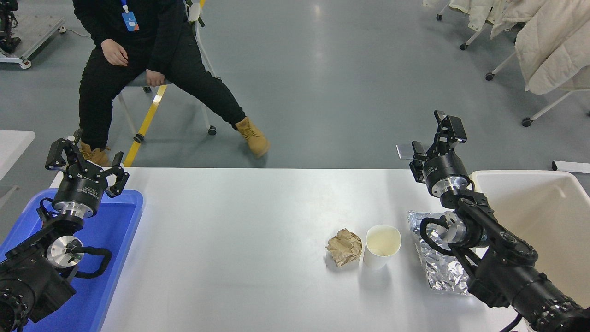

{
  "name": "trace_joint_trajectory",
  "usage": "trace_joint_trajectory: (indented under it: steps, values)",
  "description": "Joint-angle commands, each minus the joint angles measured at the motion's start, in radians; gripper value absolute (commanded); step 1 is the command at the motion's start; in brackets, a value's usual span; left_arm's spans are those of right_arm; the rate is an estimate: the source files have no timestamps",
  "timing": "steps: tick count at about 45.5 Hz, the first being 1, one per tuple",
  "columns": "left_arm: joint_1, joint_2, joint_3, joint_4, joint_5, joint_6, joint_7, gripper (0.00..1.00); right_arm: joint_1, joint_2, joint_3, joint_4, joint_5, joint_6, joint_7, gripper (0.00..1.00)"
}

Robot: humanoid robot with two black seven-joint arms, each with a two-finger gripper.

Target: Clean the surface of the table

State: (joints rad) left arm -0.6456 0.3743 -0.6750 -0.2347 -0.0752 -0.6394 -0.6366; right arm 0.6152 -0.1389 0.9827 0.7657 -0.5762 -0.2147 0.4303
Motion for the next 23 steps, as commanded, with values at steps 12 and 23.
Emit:
trace_joint_trajectory:
  steps: [12, 23]
  values:
    - [0.0, 0.0, 0.0, 0.0, 0.0, 0.0, 0.0, 1.0, 0.005, -0.051, -0.003, 0.011, -0.001, 0.023, -0.001, 1.0]
    - [0.0, 0.0, 0.0, 0.0, 0.0, 0.0, 0.0, 1.0, -0.021, -0.06, -0.003, 0.011, 0.01, 0.106, -0.001, 1.0]
